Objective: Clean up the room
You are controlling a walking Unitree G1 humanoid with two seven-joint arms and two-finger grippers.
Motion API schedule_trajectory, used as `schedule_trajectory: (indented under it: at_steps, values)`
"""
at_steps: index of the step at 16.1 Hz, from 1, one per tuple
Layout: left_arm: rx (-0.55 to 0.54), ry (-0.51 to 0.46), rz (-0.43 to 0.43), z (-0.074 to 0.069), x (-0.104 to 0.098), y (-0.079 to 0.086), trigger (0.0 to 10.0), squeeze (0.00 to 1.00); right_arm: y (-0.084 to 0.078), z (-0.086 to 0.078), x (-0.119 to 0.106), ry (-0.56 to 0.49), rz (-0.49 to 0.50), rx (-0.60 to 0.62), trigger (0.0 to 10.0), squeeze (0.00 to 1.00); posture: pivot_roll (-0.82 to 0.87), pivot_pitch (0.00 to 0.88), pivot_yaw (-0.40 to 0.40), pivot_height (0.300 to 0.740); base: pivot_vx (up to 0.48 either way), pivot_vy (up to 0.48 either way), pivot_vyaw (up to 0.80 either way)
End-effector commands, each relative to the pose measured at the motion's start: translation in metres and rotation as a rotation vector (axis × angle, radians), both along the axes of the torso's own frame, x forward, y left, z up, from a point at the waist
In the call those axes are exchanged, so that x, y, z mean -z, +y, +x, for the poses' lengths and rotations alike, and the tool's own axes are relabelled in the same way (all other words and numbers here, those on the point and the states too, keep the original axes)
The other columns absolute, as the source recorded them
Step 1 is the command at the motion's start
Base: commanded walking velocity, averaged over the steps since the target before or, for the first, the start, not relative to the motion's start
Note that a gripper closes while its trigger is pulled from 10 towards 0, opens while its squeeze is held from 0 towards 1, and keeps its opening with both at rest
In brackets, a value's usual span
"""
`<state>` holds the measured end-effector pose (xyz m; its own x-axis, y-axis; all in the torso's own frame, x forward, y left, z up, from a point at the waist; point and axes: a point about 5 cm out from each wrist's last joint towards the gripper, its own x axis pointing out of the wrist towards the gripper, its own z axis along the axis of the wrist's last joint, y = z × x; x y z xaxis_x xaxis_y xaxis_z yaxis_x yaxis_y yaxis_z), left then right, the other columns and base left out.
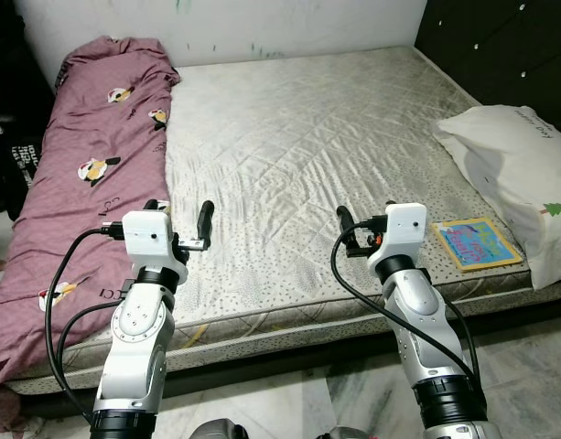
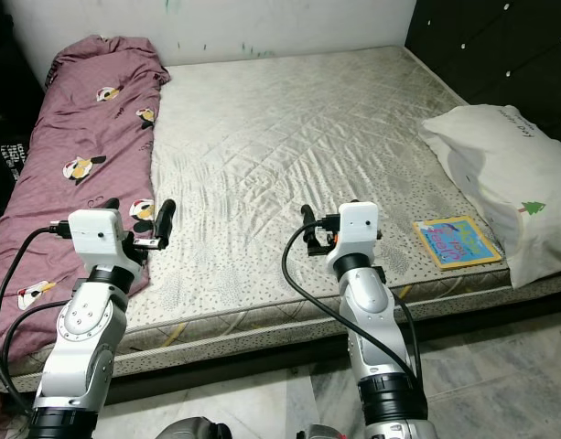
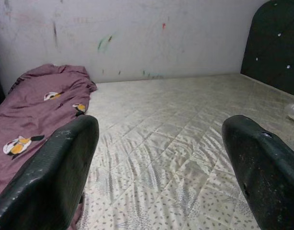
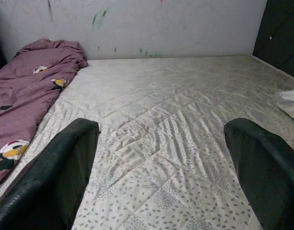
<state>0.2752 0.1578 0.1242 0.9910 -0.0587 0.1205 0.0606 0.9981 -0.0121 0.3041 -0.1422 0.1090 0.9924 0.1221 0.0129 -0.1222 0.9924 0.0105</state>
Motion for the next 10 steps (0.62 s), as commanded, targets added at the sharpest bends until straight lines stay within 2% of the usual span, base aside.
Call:
schedule_trajectory:
  at_steps: [1, 4, 10]
  values:
    - [0.008, -0.011, 0.003, -0.0002, -0.0031, 0.0006, 10.0, 0.0, 0.0014, 0.0019, -0.0013, 0.004, 0.001, 0.001, 10.0, 0.0, -0.02, 0.033, 0.025, 0.74, 0.0, 0.0, 0.0]
    - [0.011, -0.011, 0.002, -0.0004, -0.0032, 0.0001, 10.0, 0.0, 0.0011, 0.0016, -0.0015, 0.004, 0.001, 0.003, 10.0, 0.0, -0.02, 0.037, 0.026, 0.74, 0.16, 0.0, 0.0]
    - [0.014, -0.011, -0.004, -0.0007, -0.0032, -0.0009, 10.0, 0.0, 0.0009, 0.0015, -0.0016, 0.007, 0.001, 0.002, 10.0, 0.0, -0.02, 0.043, 0.023, 0.74, 0.294, 0.0, 0.0]
